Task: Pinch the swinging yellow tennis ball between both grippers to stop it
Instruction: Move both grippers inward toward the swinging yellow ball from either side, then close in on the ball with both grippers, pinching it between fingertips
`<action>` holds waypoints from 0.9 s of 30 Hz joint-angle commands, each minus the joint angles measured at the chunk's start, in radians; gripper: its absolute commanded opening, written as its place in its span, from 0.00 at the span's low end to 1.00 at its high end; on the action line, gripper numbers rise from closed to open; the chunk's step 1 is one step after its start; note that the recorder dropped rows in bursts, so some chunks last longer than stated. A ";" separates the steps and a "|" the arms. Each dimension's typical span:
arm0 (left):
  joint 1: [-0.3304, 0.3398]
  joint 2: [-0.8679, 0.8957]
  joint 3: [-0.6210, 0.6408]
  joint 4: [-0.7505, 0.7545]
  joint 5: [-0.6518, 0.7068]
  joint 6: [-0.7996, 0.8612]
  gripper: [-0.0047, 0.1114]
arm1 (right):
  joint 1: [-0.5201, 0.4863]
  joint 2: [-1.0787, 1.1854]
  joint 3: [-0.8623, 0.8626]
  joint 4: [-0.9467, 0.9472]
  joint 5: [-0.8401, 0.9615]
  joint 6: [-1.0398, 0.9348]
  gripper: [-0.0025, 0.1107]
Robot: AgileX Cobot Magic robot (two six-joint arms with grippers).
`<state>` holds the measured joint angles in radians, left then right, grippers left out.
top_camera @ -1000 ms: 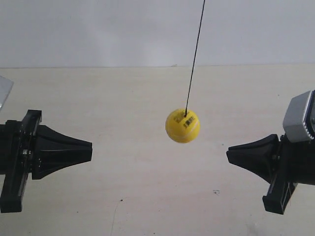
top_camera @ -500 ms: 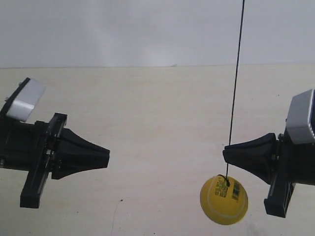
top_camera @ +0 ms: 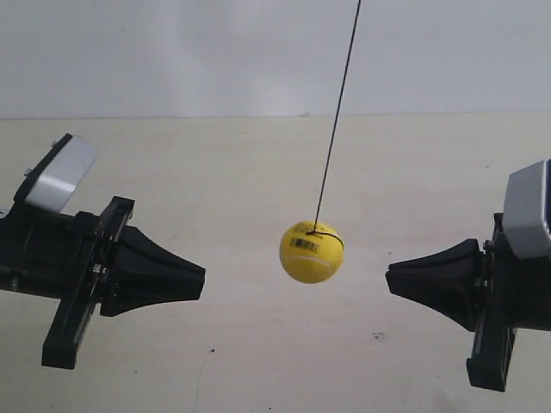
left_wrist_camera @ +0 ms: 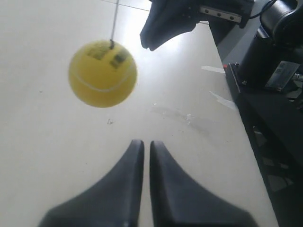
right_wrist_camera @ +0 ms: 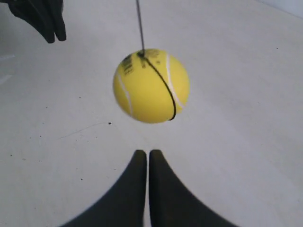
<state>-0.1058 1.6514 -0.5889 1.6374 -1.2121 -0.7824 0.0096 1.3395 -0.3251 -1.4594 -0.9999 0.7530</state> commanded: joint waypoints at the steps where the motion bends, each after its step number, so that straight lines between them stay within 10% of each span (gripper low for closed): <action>1: -0.009 0.003 -0.006 -0.012 -0.009 0.001 0.08 | 0.000 -0.002 -0.004 -0.007 -0.013 -0.003 0.02; 27: -0.114 0.071 -0.132 0.019 -0.009 -0.066 0.08 | 0.000 0.099 -0.063 0.010 -0.050 -0.046 0.02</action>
<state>-0.2128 1.7210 -0.7162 1.6560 -1.2121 -0.8511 0.0096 1.3871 -0.3568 -1.4613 -1.0399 0.7201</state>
